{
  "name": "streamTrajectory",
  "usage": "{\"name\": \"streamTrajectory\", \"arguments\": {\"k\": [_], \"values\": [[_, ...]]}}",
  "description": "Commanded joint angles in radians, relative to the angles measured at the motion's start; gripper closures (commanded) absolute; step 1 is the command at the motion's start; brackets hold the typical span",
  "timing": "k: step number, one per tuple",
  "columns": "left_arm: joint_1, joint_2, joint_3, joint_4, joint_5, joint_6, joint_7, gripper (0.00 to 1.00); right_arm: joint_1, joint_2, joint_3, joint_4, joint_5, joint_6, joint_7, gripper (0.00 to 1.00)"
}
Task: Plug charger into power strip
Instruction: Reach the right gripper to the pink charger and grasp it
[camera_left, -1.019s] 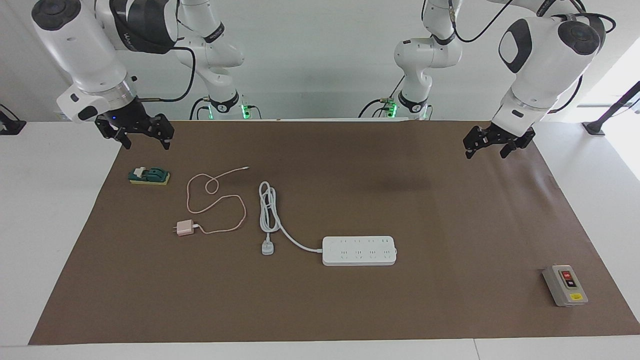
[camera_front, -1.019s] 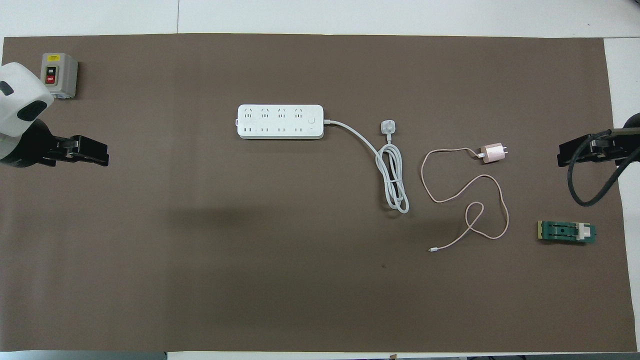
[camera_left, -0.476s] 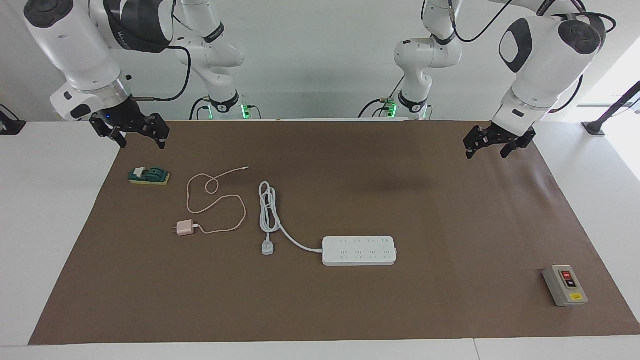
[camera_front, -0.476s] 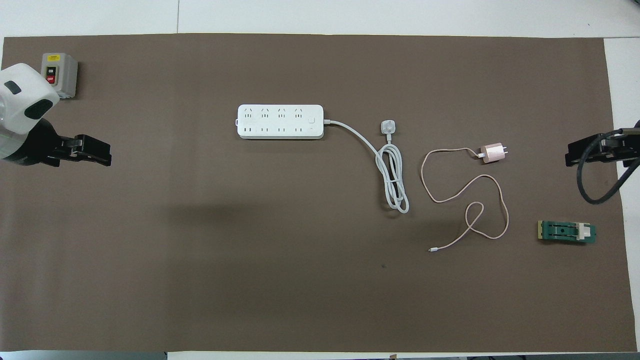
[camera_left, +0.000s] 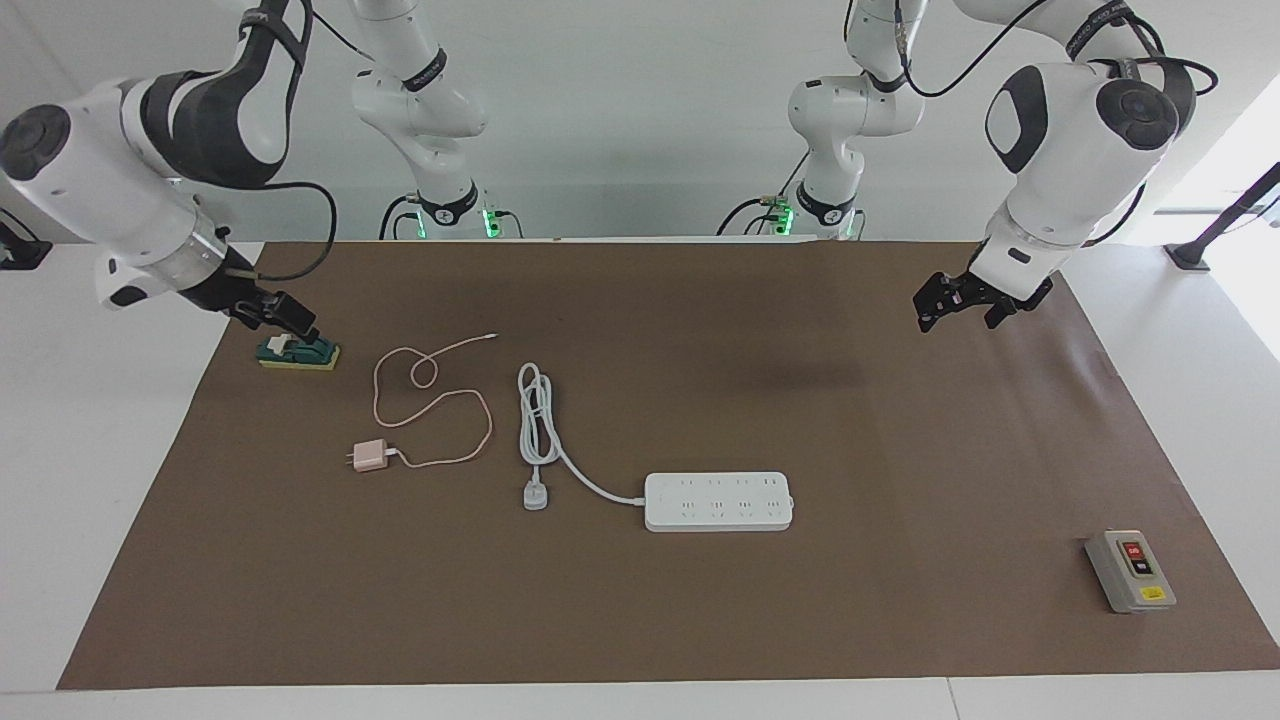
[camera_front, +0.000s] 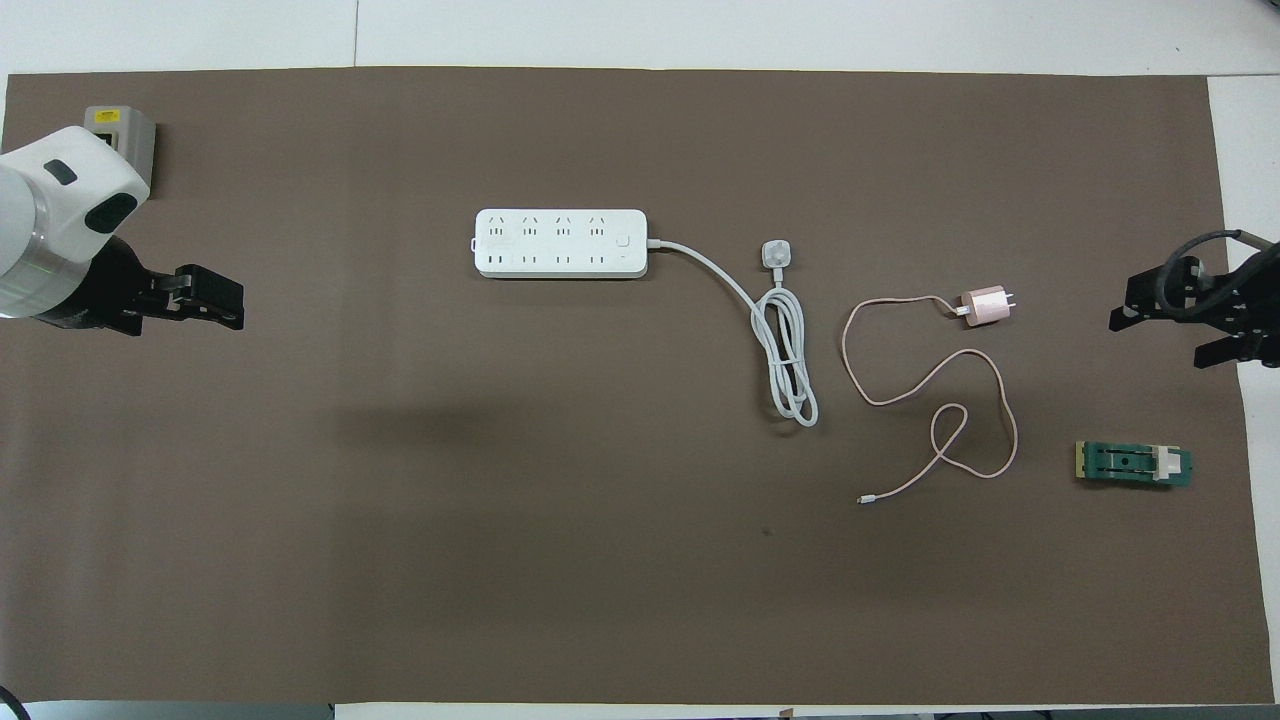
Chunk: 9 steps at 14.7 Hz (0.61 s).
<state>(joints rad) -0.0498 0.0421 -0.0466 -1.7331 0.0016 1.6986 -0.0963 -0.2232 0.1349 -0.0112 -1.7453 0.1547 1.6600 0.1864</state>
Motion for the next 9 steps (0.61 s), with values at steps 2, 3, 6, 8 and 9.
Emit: {"name": "streamTrajectory", "arguments": {"k": [2, 3, 6, 8, 9], "values": [[-0.012, 0.007, 0.007, 0.012, 0.008, 0.016, -0.063, 0.00, -0.045, 0.098, 0.010, 0.006, 0.117, 0.029, 0.171, 0.00], [-0.013, 0.012, 0.007, 0.013, 0.008, 0.018, -0.059, 0.00, -0.057, 0.135, 0.010, 0.016, 0.132, 0.027, 0.186, 0.00], [-0.016, 0.033, 0.007, 0.018, 0.009, 0.021, -0.049, 0.00, -0.096, 0.282, -0.006, 0.087, 0.250, 0.003, 0.276, 0.00], [-0.016, 0.033, 0.007, 0.020, 0.009, 0.027, -0.037, 0.00, -0.096, 0.325, -0.010, 0.096, 0.305, 0.001, 0.353, 0.00], [-0.016, 0.030, 0.005, 0.020, 0.009, 0.027, -0.034, 0.00, -0.096, 0.345, -0.012, 0.098, 0.321, 0.009, 0.370, 0.00]]}}
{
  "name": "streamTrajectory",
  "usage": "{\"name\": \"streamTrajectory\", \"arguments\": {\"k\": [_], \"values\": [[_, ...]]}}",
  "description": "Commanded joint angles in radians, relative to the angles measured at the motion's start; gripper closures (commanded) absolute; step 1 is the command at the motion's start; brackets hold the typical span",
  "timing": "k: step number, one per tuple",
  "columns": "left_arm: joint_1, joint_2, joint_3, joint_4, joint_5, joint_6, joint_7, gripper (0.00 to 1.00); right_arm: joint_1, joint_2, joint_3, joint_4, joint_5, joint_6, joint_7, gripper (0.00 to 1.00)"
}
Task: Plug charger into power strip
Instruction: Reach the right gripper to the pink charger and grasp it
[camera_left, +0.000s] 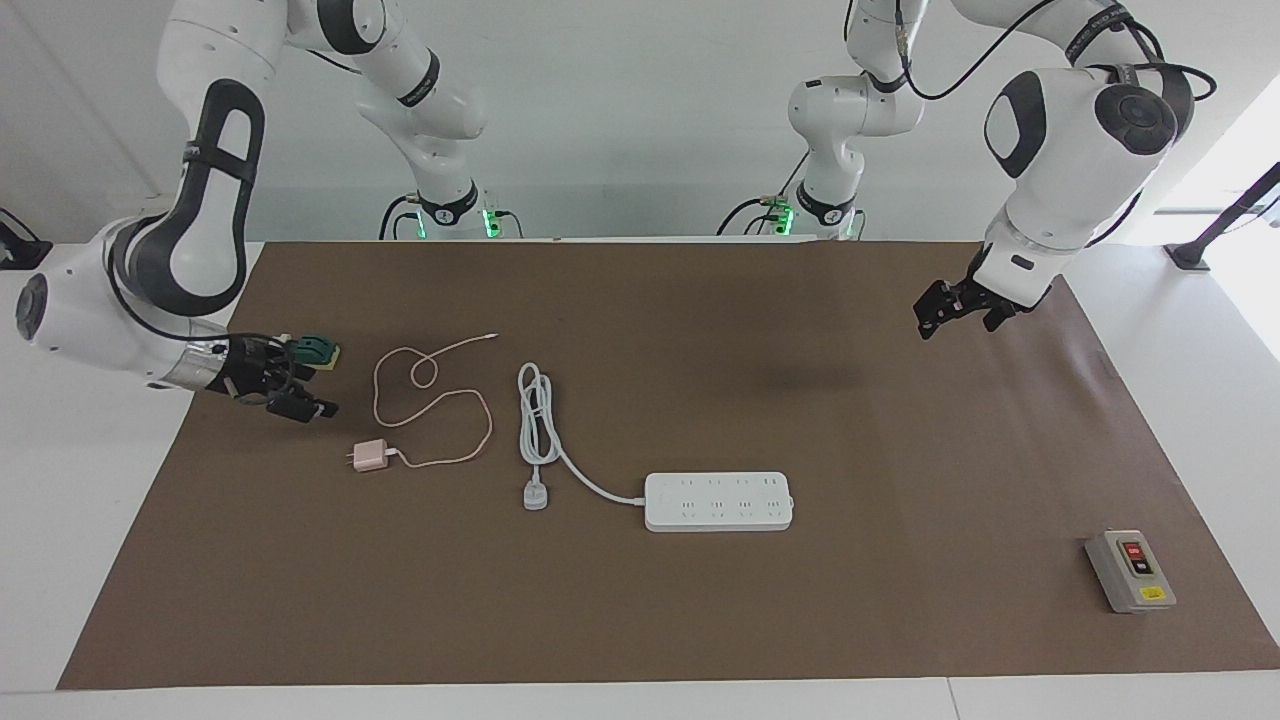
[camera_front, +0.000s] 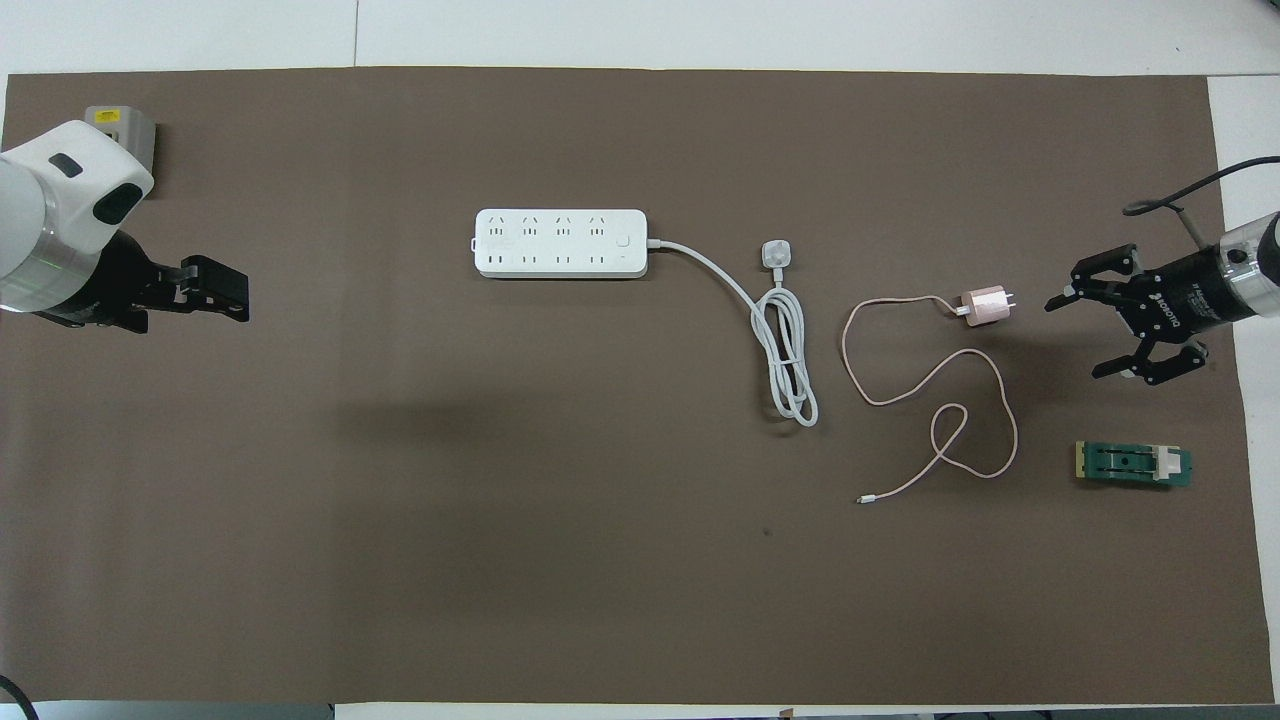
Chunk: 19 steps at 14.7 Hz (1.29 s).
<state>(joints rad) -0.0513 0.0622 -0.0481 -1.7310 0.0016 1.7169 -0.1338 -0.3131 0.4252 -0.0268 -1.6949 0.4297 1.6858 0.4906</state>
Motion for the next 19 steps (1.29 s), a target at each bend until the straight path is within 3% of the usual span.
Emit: {"name": "streamTrajectory", "arguments": {"k": [1, 3, 7, 14, 19], "values": [[-0.018, 0.011, 0.008, 0.025, 0.009, 0.010, 0.002, 0.00, -0.004, 0.069, 0.004, 0.047, 0.063, -0.012, 0.075, 0.00], [-0.010, 0.016, 0.014, 0.082, 0.015, -0.008, 0.057, 0.00, -0.006, 0.101, 0.002, 0.063, 0.128, -0.002, 0.133, 0.00], [-0.005, 0.019, 0.017, 0.099, 0.018, -0.068, 0.184, 0.00, -0.003, 0.130, 0.001, 0.066, 0.211, 0.028, 0.189, 0.00], [-0.058, 0.057, -0.006, 0.120, -0.023, -0.077, 0.240, 0.00, -0.007, 0.271, 0.002, 0.193, 0.268, -0.020, 0.192, 0.00], [0.028, 0.108, -0.002, 0.113, -0.414, -0.103, 0.240, 0.00, -0.003, 0.280, 0.004, 0.189, 0.299, -0.009, 0.189, 0.00]]}}
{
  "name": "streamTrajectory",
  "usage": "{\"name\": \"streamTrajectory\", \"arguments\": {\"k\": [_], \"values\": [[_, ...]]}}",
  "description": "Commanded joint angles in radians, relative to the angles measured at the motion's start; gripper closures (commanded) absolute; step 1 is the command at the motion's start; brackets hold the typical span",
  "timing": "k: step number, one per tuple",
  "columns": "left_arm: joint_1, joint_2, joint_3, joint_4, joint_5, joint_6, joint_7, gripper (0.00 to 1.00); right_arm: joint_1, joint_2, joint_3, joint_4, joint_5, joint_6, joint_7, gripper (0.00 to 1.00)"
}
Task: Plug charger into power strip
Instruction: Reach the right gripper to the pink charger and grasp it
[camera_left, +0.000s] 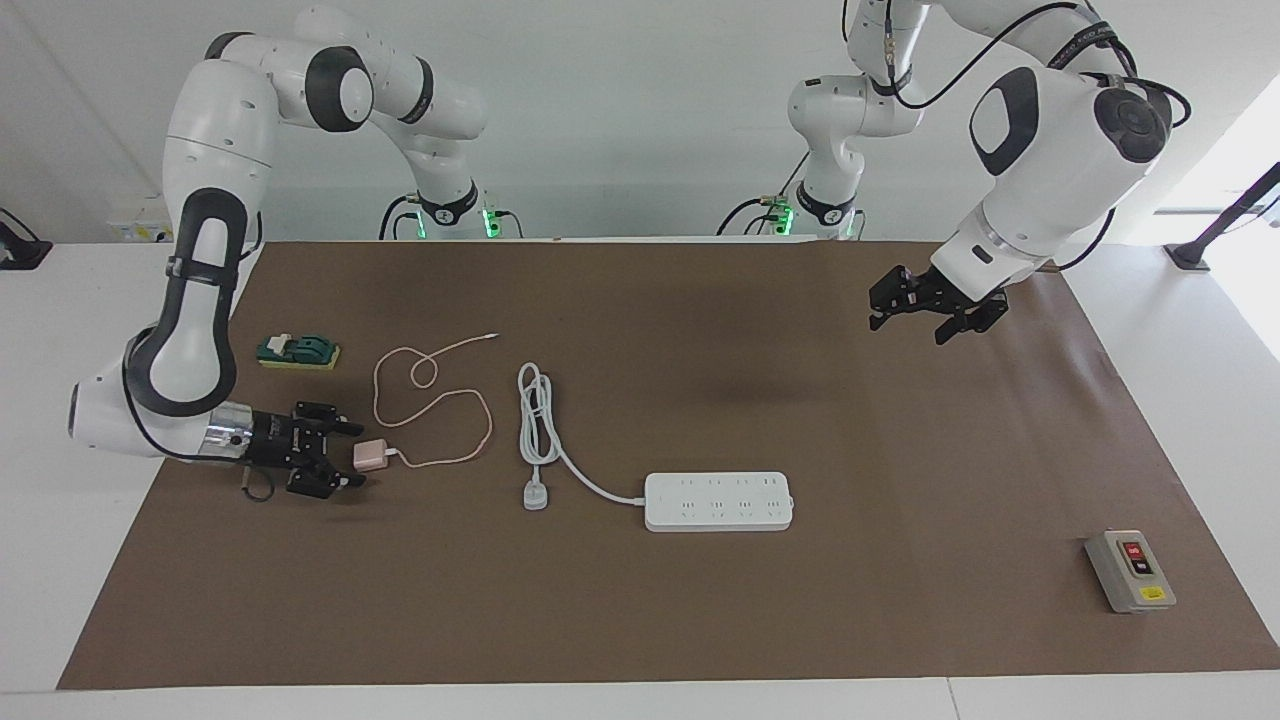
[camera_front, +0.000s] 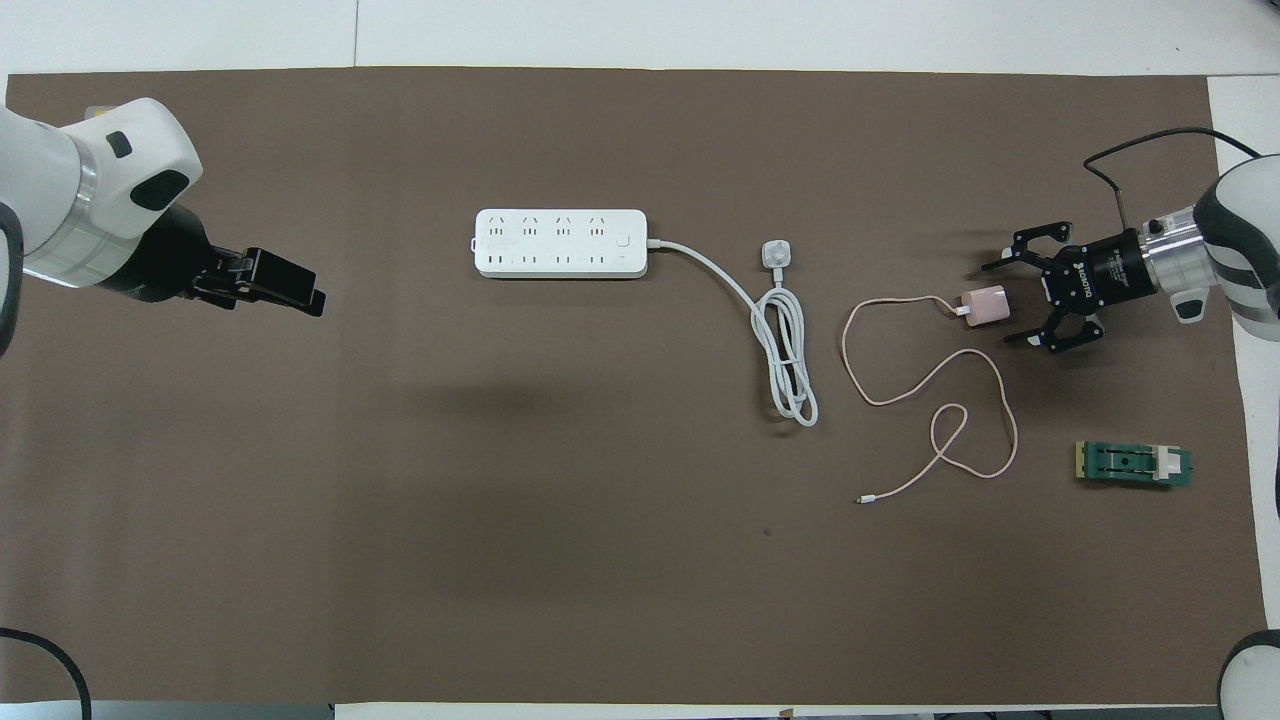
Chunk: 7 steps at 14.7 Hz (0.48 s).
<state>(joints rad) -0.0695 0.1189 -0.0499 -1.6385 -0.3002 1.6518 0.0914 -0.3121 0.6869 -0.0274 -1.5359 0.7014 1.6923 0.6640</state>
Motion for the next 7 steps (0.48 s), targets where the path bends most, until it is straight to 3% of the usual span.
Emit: {"name": "streamTrajectory", "arguments": {"k": [1, 3, 4, 5, 6, 7], "values": [[0.054, 0.063, -0.001, 0.023, -0.193, -0.058, 0.014, 0.00, -0.005, 0.020, 0.004, 0.024, 0.027, -0.016, 0.006, 0.00], [0.082, 0.105, -0.002, 0.023, -0.342, -0.072, 0.045, 0.00, -0.004, 0.023, 0.004, 0.016, 0.027, 0.003, 0.003, 0.00], [0.086, 0.125, -0.001, 0.023, -0.417, -0.079, 0.094, 0.00, -0.004, 0.023, 0.004, 0.008, 0.027, 0.007, 0.002, 0.09], [0.086, 0.128, 0.002, 0.011, -0.494, -0.073, 0.141, 0.00, -0.002, 0.023, 0.004, 0.007, 0.026, 0.007, -0.007, 0.39], [0.088, 0.134, 0.002, -0.009, -0.566, -0.075, 0.177, 0.00, -0.002, 0.022, 0.004, -0.001, 0.026, 0.006, -0.042, 0.77], [0.091, 0.148, 0.002, -0.030, -0.639, -0.078, 0.189, 0.00, 0.002, 0.023, 0.003, -0.009, 0.027, 0.012, -0.070, 1.00]]}}
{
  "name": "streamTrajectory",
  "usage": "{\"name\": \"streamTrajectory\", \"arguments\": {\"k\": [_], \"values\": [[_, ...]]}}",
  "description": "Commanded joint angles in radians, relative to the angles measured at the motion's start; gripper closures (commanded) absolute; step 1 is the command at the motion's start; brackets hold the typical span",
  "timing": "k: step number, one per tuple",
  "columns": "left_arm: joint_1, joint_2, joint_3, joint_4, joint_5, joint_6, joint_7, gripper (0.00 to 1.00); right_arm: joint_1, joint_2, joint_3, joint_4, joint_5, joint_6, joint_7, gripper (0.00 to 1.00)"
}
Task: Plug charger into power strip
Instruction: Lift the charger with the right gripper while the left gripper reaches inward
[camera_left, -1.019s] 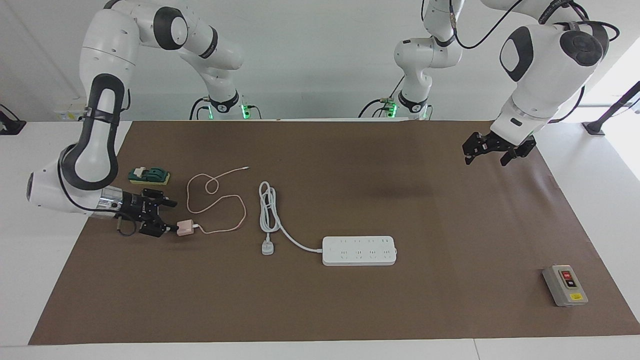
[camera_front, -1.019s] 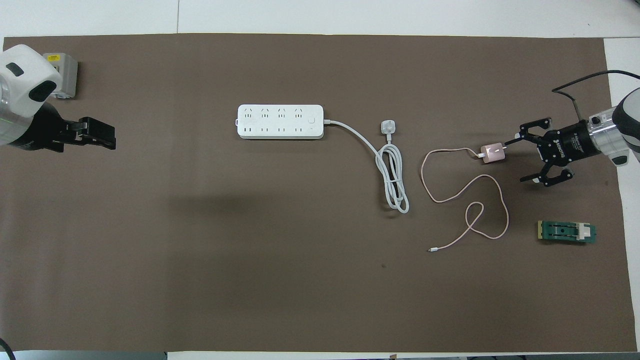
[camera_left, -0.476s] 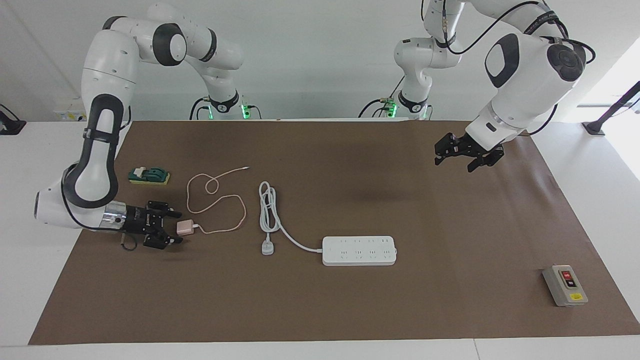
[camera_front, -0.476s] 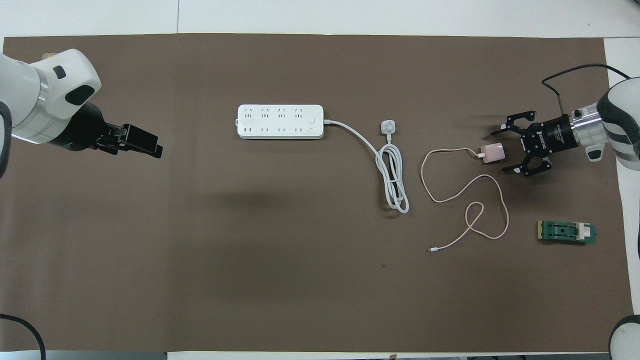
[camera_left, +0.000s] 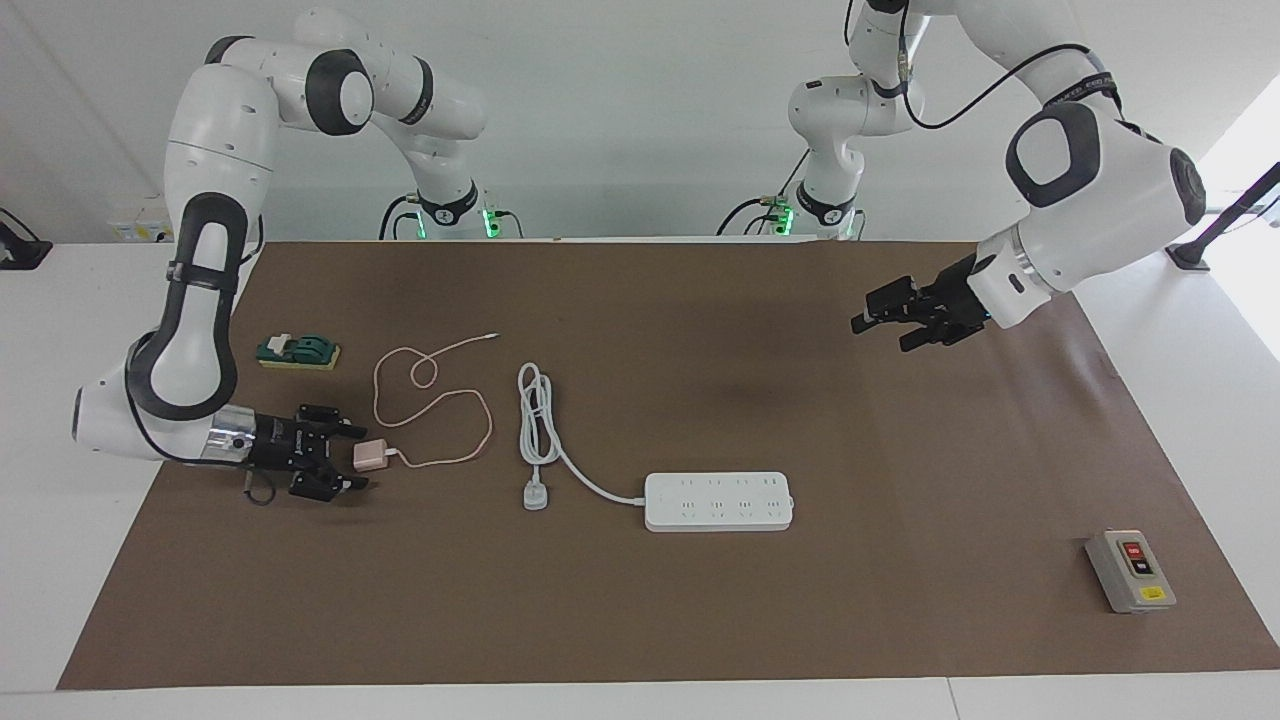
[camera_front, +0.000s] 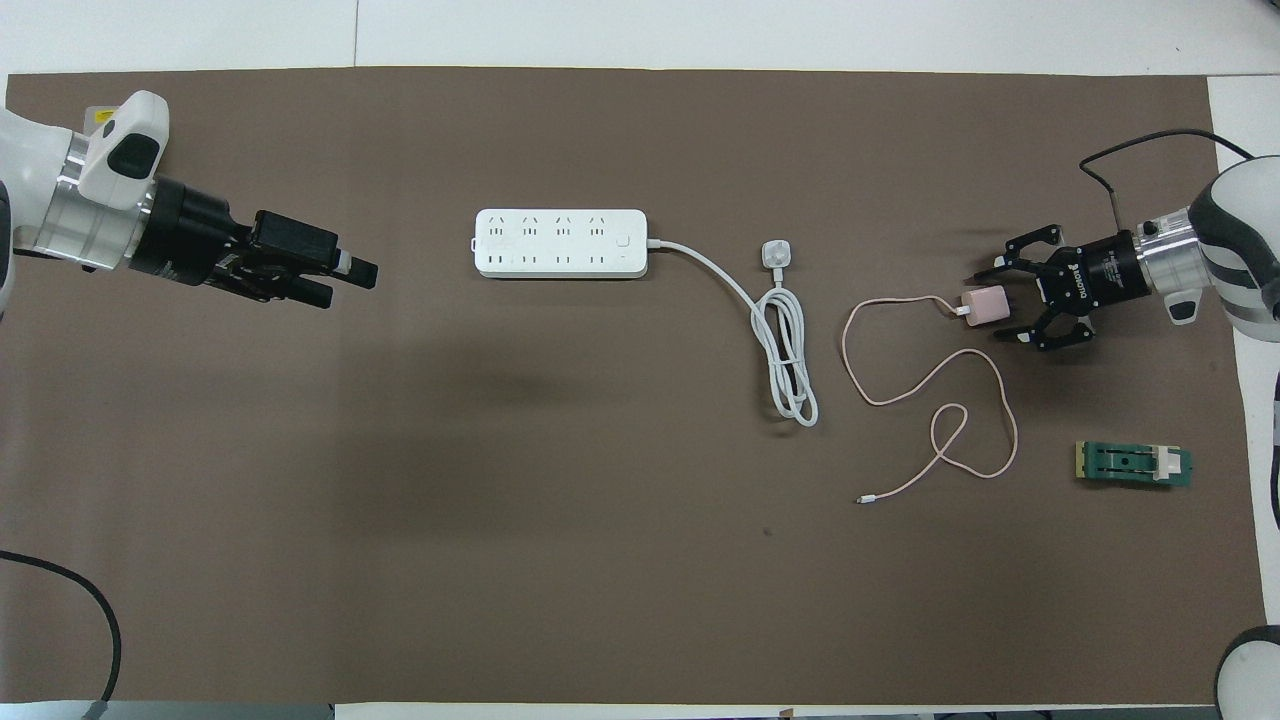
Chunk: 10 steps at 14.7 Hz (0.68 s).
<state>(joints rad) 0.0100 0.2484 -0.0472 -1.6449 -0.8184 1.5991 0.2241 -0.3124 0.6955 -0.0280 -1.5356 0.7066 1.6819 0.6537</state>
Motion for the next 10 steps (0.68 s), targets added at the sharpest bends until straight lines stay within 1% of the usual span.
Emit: {"name": "streamTrajectory", "arguments": {"k": [1, 4, 6, 8, 10], "values": [[0.030, 0.044, -0.003, -0.033, -0.205, -0.034, 0.061, 0.00, 0.001, 0.013, 0.005, -0.018, 0.019, 0.041, -0.075, 1.00], [0.031, 0.091, -0.005, -0.050, -0.387, -0.077, 0.072, 0.00, 0.010, 0.012, 0.003, -0.029, 0.019, 0.058, -0.074, 1.00], [0.024, 0.101, -0.003, -0.110, -0.508, -0.076, 0.125, 0.00, 0.009, 0.006, 0.003, -0.025, 0.019, 0.052, -0.065, 1.00], [0.025, 0.135, -0.005, -0.108, -0.519, -0.079, 0.171, 0.00, 0.019, -0.011, 0.007, -0.018, 0.019, 0.044, -0.010, 1.00], [0.030, 0.138, -0.005, -0.136, -0.548, -0.080, 0.187, 0.00, 0.050, -0.056, 0.010, -0.017, 0.017, 0.027, 0.088, 1.00]]}}
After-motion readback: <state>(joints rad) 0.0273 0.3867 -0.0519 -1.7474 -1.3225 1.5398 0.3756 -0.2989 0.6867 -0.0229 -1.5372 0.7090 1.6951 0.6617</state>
